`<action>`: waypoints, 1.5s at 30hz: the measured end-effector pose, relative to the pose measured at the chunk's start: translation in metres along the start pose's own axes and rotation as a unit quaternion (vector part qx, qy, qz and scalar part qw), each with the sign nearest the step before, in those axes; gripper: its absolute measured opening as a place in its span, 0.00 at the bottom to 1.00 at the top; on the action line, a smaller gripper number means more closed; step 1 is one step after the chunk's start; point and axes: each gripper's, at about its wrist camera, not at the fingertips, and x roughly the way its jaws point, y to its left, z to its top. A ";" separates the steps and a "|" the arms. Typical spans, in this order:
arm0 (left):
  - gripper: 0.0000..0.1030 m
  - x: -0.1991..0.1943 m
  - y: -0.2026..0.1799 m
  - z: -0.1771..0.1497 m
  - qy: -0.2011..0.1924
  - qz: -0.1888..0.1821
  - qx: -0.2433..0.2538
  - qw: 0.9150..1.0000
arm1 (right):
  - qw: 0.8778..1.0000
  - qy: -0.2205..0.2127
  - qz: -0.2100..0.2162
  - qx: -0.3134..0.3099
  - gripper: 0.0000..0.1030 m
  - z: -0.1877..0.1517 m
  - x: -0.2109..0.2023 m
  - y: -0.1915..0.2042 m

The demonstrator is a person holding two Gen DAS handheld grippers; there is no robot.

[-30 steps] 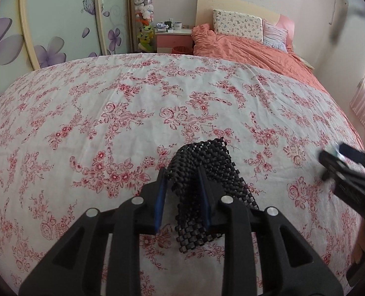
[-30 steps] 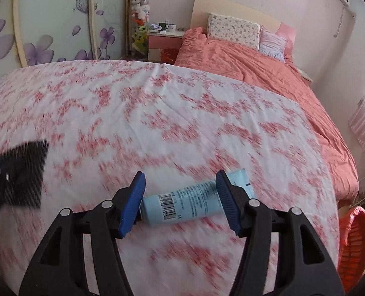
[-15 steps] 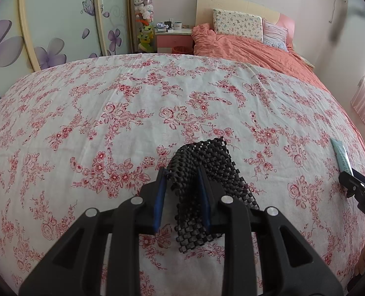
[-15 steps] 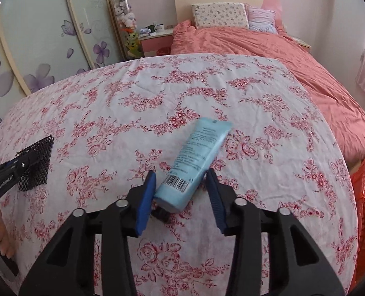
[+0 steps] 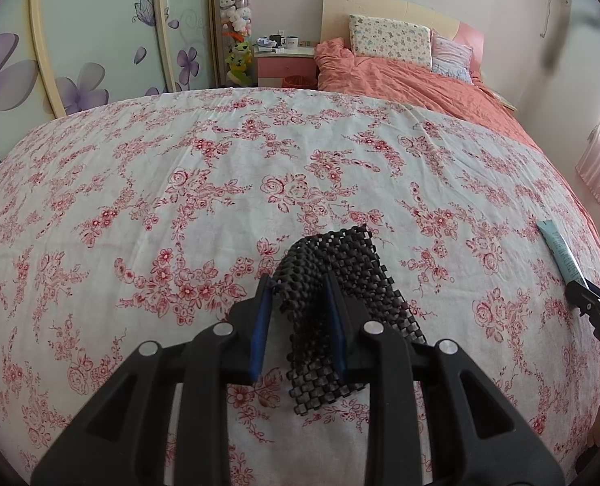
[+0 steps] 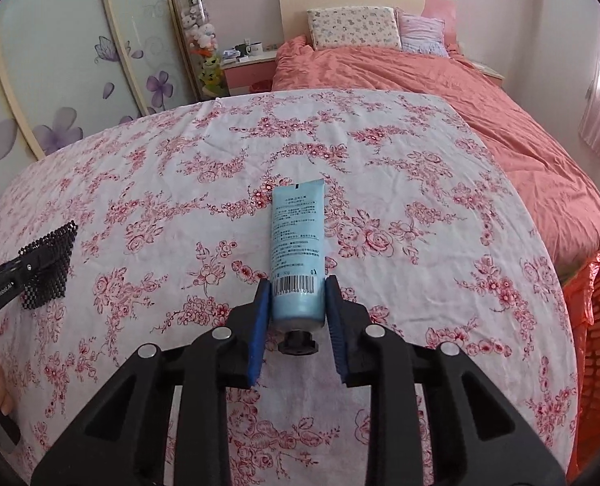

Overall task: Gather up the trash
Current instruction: 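Grasp the light-blue tube with the right tool while the left tool holds the mesh pad, then lift the blue tube and carry it over the orange basket with the right tool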

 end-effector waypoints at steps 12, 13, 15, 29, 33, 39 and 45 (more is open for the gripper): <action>0.38 0.000 -0.017 0.003 0.009 -0.063 -0.014 0.998 | 1.000 -0.001 -0.008 -0.005 0.27 -0.013 -0.010 -0.015; 0.31 0.000 -0.022 0.001 0.006 -0.056 -0.006 0.998 | 1.000 -0.001 -0.008 -0.005 0.27 -0.013 -0.010 -0.014; 0.22 0.000 -0.030 -0.001 0.001 -0.049 0.006 0.999 | 1.000 -0.001 -0.009 -0.006 0.27 -0.013 -0.009 -0.013; 0.07 -0.037 -0.059 0.001 -0.041 -0.061 0.044 0.996 | 0.999 -0.030 0.017 0.020 0.26 -0.022 -0.041 -0.034; 0.07 -0.056 -0.072 0.006 -0.059 -0.067 0.053 0.995 | 0.998 -0.049 0.019 0.025 0.26 -0.021 -0.061 -0.039; 0.07 -0.089 -0.095 0.008 -0.083 -0.081 0.067 0.991 | 0.996 -0.078 0.021 0.034 0.26 -0.021 -0.094 -0.050; 0.07 -0.119 -0.126 0.006 -0.103 -0.097 0.088 0.986 | 0.993 -0.108 0.019 0.048 0.26 -0.025 -0.128 -0.069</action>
